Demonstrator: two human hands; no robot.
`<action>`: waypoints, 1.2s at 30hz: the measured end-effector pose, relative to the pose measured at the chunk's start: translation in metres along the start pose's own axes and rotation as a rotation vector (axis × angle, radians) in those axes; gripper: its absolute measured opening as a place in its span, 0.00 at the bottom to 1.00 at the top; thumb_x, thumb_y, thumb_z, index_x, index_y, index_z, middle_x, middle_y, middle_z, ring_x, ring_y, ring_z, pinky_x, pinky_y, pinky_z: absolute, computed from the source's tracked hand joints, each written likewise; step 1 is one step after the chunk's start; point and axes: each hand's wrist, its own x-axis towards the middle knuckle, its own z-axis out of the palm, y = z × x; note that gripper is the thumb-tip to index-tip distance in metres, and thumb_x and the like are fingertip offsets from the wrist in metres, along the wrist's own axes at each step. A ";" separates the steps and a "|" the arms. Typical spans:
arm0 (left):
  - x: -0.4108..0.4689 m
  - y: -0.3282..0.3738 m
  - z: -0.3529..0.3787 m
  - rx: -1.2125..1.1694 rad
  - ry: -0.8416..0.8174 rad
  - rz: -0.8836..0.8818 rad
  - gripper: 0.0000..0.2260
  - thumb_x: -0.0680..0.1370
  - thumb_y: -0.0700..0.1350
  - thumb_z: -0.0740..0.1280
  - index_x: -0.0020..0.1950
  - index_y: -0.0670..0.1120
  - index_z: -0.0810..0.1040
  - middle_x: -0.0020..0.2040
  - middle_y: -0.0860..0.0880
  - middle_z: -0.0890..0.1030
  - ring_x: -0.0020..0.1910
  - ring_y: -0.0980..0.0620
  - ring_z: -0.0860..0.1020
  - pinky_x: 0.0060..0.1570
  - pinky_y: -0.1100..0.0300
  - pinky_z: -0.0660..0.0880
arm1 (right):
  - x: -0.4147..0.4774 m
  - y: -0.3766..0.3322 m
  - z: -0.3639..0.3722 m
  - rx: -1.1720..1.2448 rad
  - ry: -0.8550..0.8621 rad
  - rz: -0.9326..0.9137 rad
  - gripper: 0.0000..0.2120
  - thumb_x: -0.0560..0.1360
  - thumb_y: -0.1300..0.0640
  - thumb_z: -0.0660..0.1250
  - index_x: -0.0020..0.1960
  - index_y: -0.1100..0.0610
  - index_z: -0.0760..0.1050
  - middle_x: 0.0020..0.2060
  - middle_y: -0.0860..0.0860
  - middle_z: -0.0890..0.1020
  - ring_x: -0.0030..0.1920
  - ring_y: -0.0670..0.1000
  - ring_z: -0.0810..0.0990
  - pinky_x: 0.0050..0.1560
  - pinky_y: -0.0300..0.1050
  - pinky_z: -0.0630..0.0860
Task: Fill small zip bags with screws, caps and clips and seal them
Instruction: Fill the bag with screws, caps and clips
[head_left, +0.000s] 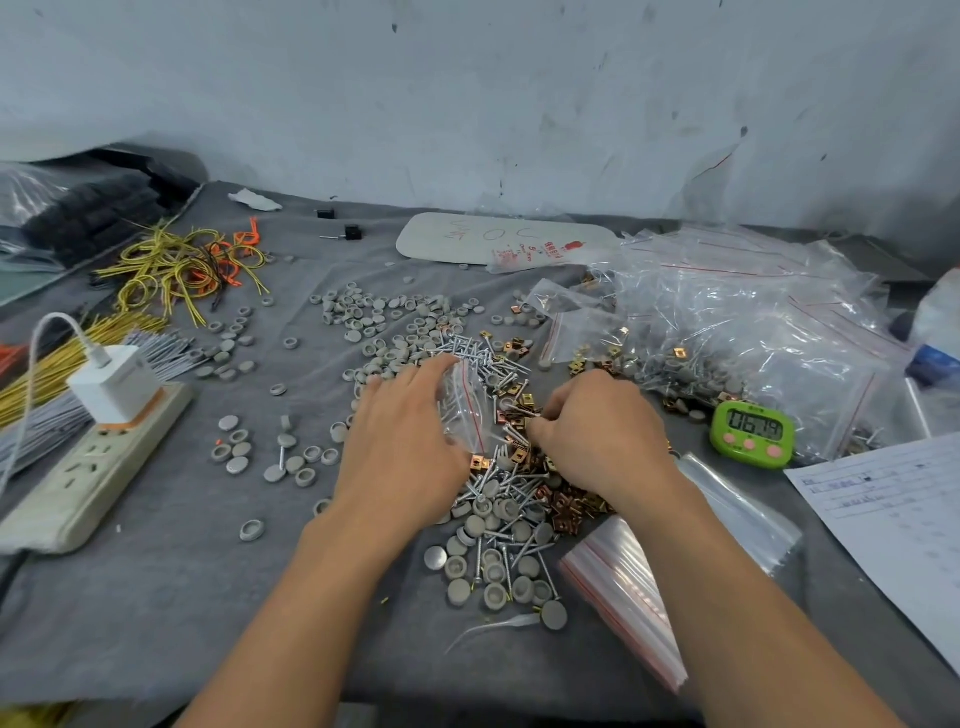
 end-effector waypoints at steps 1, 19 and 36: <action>0.000 0.000 -0.001 -0.015 0.007 -0.006 0.36 0.72 0.40 0.71 0.78 0.57 0.64 0.57 0.59 0.71 0.58 0.55 0.68 0.75 0.46 0.65 | 0.001 0.000 0.001 -0.046 0.006 -0.003 0.09 0.76 0.49 0.69 0.42 0.52 0.83 0.35 0.48 0.83 0.42 0.54 0.81 0.50 0.48 0.76; -0.002 0.019 0.008 -0.152 0.016 0.224 0.22 0.64 0.45 0.69 0.57 0.58 0.79 0.47 0.60 0.80 0.48 0.60 0.75 0.69 0.55 0.68 | -0.001 -0.023 0.012 0.566 -0.073 -0.171 0.17 0.72 0.56 0.71 0.25 0.43 0.79 0.24 0.44 0.80 0.27 0.41 0.76 0.29 0.35 0.70; -0.006 0.020 0.004 -0.174 0.079 0.197 0.20 0.69 0.36 0.71 0.57 0.54 0.82 0.51 0.57 0.83 0.50 0.61 0.71 0.72 0.49 0.67 | 0.001 -0.015 0.000 0.443 -0.335 -0.241 0.22 0.78 0.50 0.66 0.26 0.42 0.78 0.18 0.42 0.71 0.22 0.43 0.68 0.23 0.33 0.61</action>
